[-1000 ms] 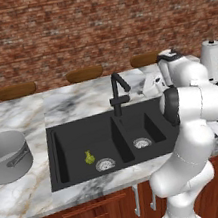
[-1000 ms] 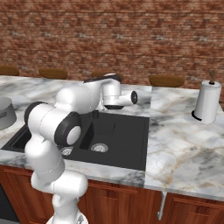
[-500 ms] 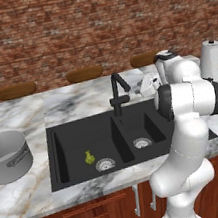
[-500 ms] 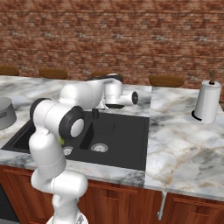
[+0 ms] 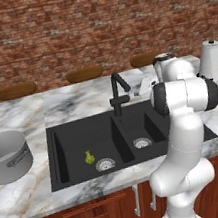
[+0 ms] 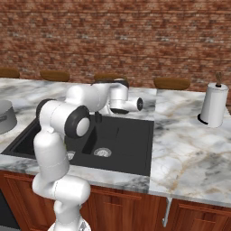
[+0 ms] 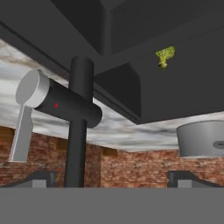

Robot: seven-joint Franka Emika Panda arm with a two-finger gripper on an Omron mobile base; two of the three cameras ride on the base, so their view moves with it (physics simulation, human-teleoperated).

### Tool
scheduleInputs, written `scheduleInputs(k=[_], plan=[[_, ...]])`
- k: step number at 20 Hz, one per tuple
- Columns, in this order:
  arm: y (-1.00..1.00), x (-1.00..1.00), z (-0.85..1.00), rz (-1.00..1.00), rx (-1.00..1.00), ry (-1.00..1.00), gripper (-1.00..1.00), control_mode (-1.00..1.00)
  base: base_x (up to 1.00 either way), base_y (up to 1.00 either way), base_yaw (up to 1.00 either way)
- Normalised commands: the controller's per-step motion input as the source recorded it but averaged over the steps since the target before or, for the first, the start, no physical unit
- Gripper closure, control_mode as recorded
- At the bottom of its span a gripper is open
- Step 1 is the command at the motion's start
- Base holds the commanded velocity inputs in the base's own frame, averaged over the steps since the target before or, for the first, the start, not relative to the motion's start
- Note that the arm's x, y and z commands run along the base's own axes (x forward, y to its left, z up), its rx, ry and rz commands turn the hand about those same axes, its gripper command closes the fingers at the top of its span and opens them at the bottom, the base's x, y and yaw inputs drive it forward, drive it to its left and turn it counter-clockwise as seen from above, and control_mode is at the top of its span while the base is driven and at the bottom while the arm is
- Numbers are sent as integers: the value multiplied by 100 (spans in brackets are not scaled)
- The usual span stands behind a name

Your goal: Dump the broccoli from the pot into the sink. Then turn on the water and wash the broccoli. Then turn off the water and put the broccoli back in the pot.

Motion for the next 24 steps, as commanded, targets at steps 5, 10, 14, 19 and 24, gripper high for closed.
scheduleInputs(k=[5,10,14,19,24], plan=[[0,13,-2,0,3,0,-100,-100,0,0,0],[0,20,-1,0,4,1,-100,-100,0,0,0],[0,21,-6,0,4,5,-100,-100,0,0,0],[0,19,-7,0,6,11,-100,-100,0,0,0],[-1,19,-3,0,6,10,-100,-100,0,0,0]])
